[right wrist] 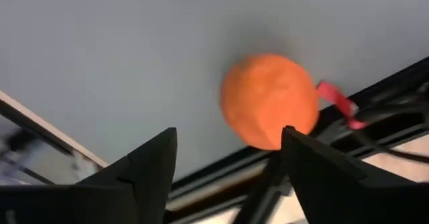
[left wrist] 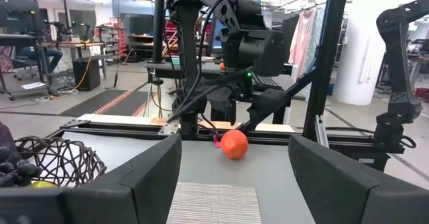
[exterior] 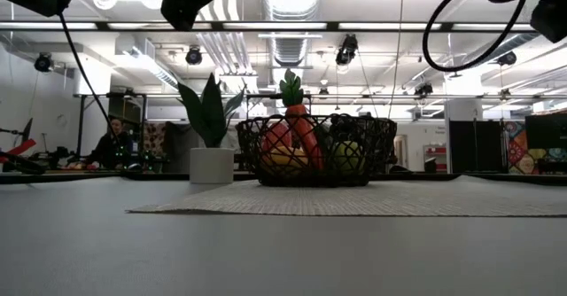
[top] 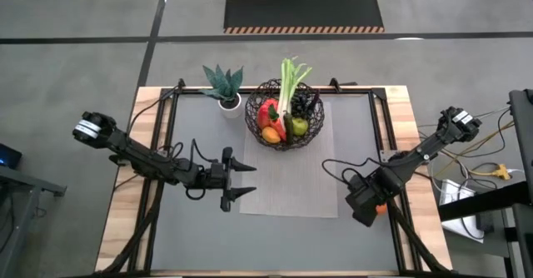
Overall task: Build produce basket
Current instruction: Put the orange into the black wire basket
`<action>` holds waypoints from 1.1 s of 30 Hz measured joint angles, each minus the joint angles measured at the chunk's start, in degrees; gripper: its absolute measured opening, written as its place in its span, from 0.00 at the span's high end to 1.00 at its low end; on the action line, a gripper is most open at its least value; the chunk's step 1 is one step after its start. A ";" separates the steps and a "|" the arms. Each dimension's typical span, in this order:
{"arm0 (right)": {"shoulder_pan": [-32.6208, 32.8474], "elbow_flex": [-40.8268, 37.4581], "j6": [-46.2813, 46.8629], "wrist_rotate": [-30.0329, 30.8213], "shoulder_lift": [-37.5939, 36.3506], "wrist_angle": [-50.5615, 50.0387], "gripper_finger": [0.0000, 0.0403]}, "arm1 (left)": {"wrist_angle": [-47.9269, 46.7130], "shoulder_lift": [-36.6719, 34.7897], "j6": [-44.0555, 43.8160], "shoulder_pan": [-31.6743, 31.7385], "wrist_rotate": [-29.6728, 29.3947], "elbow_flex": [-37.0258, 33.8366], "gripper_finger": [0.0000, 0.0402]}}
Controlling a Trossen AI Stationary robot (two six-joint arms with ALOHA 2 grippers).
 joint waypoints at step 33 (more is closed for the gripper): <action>2.97 -0.13 -32.27 0.04 19.30 -3.98 0.31 | -0.14 0.00 1.92 -0.02 0.00 -0.70 0.36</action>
